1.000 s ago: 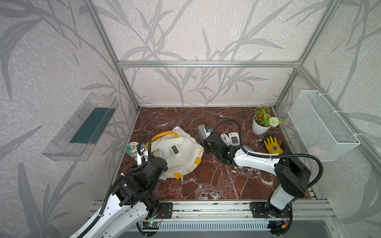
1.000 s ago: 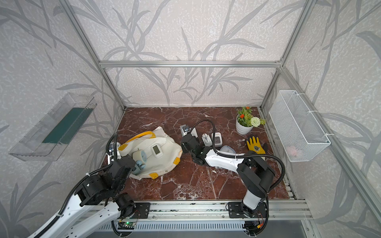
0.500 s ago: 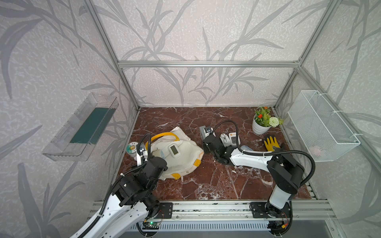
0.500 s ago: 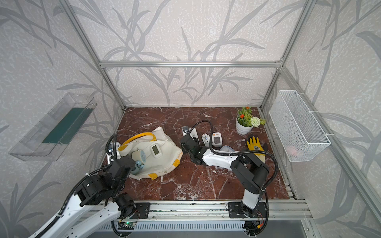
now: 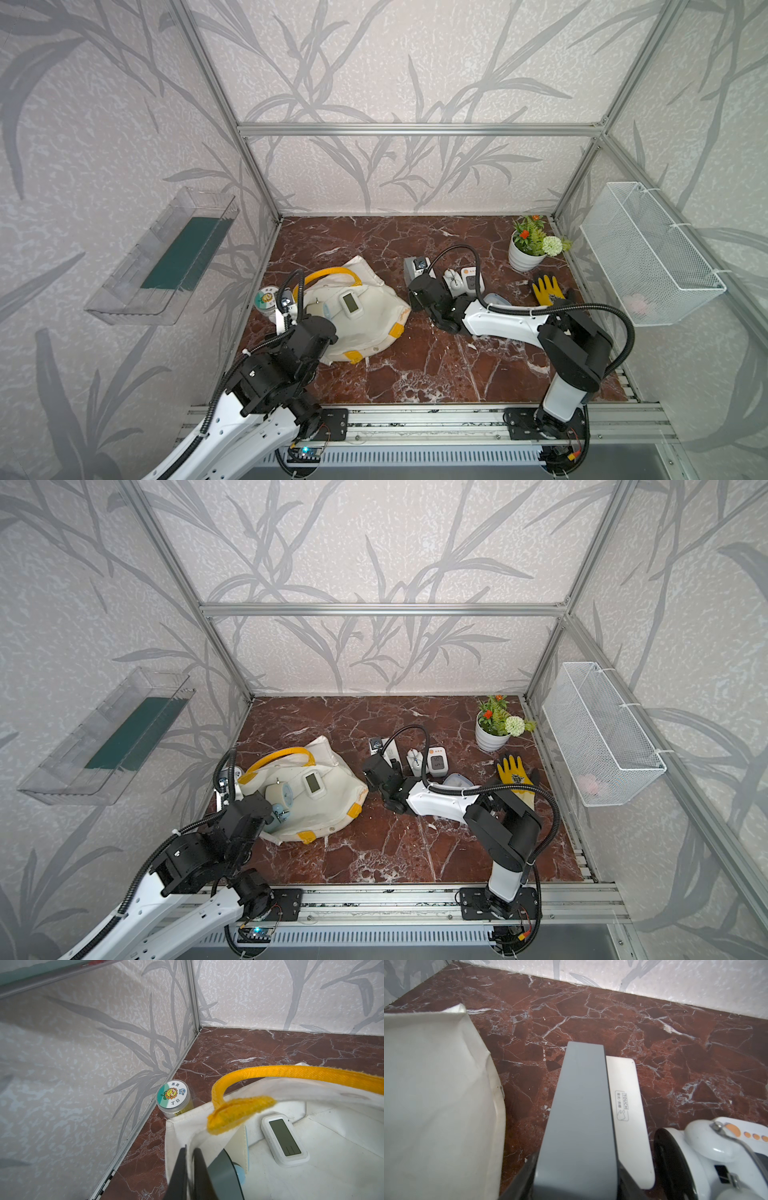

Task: Take the alarm clock out of the canvas bag
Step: Place the alarm at the center of the board.

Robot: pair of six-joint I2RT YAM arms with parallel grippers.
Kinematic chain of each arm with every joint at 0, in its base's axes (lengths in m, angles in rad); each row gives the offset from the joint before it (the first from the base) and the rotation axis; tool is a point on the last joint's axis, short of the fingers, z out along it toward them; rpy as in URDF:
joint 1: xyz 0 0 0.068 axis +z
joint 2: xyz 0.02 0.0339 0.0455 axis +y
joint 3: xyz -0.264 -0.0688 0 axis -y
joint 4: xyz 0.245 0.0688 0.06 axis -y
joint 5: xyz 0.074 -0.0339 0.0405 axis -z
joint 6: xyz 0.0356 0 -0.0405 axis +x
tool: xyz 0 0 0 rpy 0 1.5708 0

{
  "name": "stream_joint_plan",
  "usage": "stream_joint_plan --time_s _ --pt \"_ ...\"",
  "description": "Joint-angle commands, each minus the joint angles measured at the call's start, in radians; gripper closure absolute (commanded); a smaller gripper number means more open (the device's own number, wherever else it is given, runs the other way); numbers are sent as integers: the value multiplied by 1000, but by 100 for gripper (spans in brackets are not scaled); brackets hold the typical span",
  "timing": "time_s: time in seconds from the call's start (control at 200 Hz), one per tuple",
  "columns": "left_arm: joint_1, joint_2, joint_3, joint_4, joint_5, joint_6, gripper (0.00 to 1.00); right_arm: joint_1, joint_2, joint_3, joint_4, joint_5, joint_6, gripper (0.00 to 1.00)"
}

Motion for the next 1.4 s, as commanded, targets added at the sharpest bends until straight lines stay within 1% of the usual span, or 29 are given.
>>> stream_joint_plan --time_s 0.0,0.38,0.465,0.615,0.635,1.06,1.255,1.395 --pt "7 -3 12 5 -27 -21 100 11 -4 12 -36 19 18 45" --pt "7 -2 15 7 -25 -16 100 10 -13 18 -48 43 8 43" --pt "7 0 16 8 -23 -16 100 11 -28 17 -50 44 2 39" --pt "7 6 16 18 -19 -8 100 11 -50 11 -51 37 -9 25" --pt "7 6 16 20 -19 -7 100 11 -79 9 -52 39 -9 25" --pt "8 12 13 39 -10 4 100 13 -219 -32 -60 42 -24 18" --pt "8 16 12 50 0 6 100 38 -288 -67 -46 27 -55 13" --pt "7 17 18 51 2 6 100 67 -330 -92 -37 27 -68 12"
